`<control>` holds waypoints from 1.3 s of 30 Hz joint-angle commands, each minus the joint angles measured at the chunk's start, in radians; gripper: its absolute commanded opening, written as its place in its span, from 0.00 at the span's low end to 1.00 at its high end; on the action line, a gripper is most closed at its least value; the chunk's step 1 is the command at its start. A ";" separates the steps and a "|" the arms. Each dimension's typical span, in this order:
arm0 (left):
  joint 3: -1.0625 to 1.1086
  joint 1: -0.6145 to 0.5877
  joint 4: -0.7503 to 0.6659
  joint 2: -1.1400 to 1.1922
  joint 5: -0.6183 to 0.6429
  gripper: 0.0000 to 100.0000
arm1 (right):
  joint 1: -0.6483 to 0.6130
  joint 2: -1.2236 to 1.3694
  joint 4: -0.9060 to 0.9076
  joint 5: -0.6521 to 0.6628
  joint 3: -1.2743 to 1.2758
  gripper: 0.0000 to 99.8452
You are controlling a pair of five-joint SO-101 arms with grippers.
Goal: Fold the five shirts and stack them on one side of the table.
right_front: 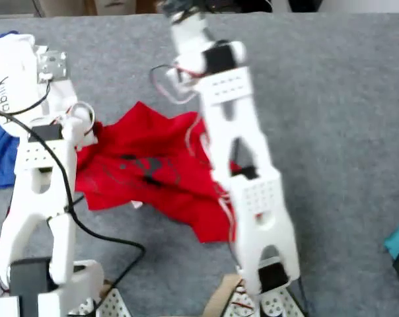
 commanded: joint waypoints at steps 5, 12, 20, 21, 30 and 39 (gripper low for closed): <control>0.081 0.000 -0.012 0.024 0.054 0.02 | -0.101 0.116 -0.161 -0.020 -0.008 0.16; 0.144 -0.052 -0.012 0.025 0.060 0.02 | -0.124 0.243 -0.304 -0.133 -0.008 0.16; 0.186 -0.146 -0.014 0.024 0.175 0.02 | -0.183 0.337 -0.482 -0.210 -0.008 0.16; 0.189 -0.144 -0.014 0.024 0.175 0.02 | -0.183 0.346 -0.512 -0.215 -0.008 0.16; 0.193 -0.115 -0.014 0.033 0.178 0.02 | -0.183 0.420 -0.663 -0.219 -0.013 0.16; 0.189 -0.086 -0.014 0.036 0.178 0.02 | -0.188 0.427 -0.499 -0.270 -0.101 0.16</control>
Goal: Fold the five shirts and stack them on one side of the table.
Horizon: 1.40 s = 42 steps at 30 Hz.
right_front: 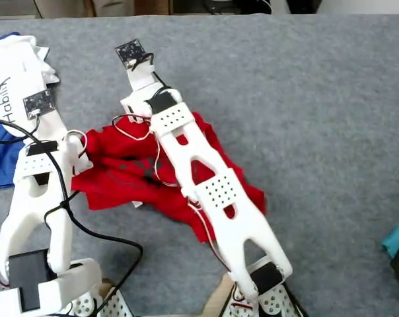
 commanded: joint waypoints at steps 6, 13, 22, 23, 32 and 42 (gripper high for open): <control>-0.006 0.012 -0.014 -0.004 0.009 0.02 | -0.016 0.001 0.071 -0.012 -0.059 0.16; -0.005 0.008 -0.014 -0.005 0.008 0.02 | -0.015 0.004 0.061 -0.005 -0.068 0.00; -0.006 0.006 -0.015 -0.005 0.008 0.02 | 0.015 -0.028 0.140 -0.054 -0.147 0.00; -0.005 0.006 -0.023 -0.005 0.008 0.02 | 0.024 -0.030 0.153 -0.071 -0.171 0.00; 0.031 0.012 -0.078 -0.013 0.011 0.02 | 0.068 -0.077 0.338 -0.124 -0.397 0.00; -0.043 -0.005 0.055 -0.117 0.006 0.02 | 0.077 -0.332 0.523 -0.120 -0.400 0.00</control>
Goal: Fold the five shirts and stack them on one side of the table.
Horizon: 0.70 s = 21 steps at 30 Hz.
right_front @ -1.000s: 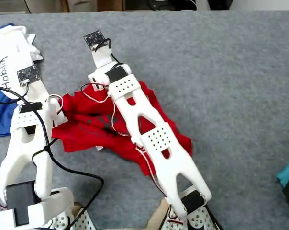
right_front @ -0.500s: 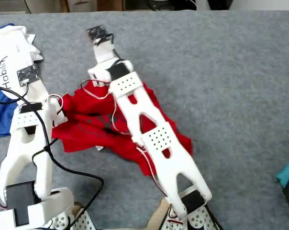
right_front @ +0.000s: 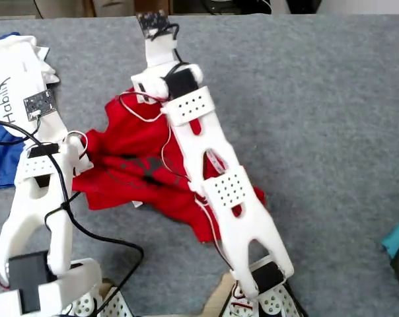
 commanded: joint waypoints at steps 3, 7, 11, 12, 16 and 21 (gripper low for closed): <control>-0.098 0.023 0.114 -0.189 0.005 0.02 | 0.028 -0.263 0.087 0.000 -0.058 0.00; -0.196 0.066 0.153 -0.351 -0.055 0.02 | 0.076 -0.400 0.147 0.037 -0.058 0.00; -0.328 0.129 0.242 -0.496 -0.086 0.02 | 0.182 -0.536 0.176 0.046 -0.056 0.00; -0.354 0.150 0.261 -0.526 -0.094 0.02 | 0.206 -0.572 0.195 0.046 -0.056 0.00; -0.436 0.213 0.319 -0.619 -0.123 0.02 | 0.297 -0.753 0.255 0.046 -0.053 0.00; -0.516 0.264 0.316 -0.700 -0.120 0.02 | 0.412 -0.983 0.256 0.095 -0.048 0.00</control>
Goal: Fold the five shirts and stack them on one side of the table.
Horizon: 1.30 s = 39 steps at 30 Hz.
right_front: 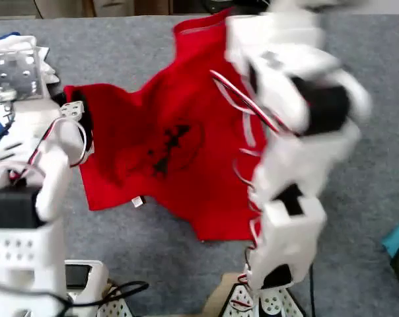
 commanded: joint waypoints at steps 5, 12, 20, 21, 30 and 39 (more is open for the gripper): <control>-0.198 0.087 0.008 -0.124 -0.009 0.02 | 0.148 -0.337 0.011 0.184 -0.030 0.00; -0.313 0.084 0.028 -0.151 -0.035 0.02 | 0.280 -0.441 0.009 0.226 -0.030 0.00; -0.486 0.086 0.186 -0.151 -0.051 0.02 | 0.317 -0.516 -0.086 0.249 -0.030 0.00; -0.505 0.086 0.207 -0.151 -0.051 0.02 | 0.317 -0.526 -0.106 0.259 -0.030 0.00; -0.608 0.092 0.399 -0.151 -0.048 0.02 | 0.312 -0.542 -0.404 0.279 0.039 0.00; -0.601 0.083 0.416 -0.142 -0.044 0.02 | 0.312 -0.601 -0.559 0.276 0.232 0.00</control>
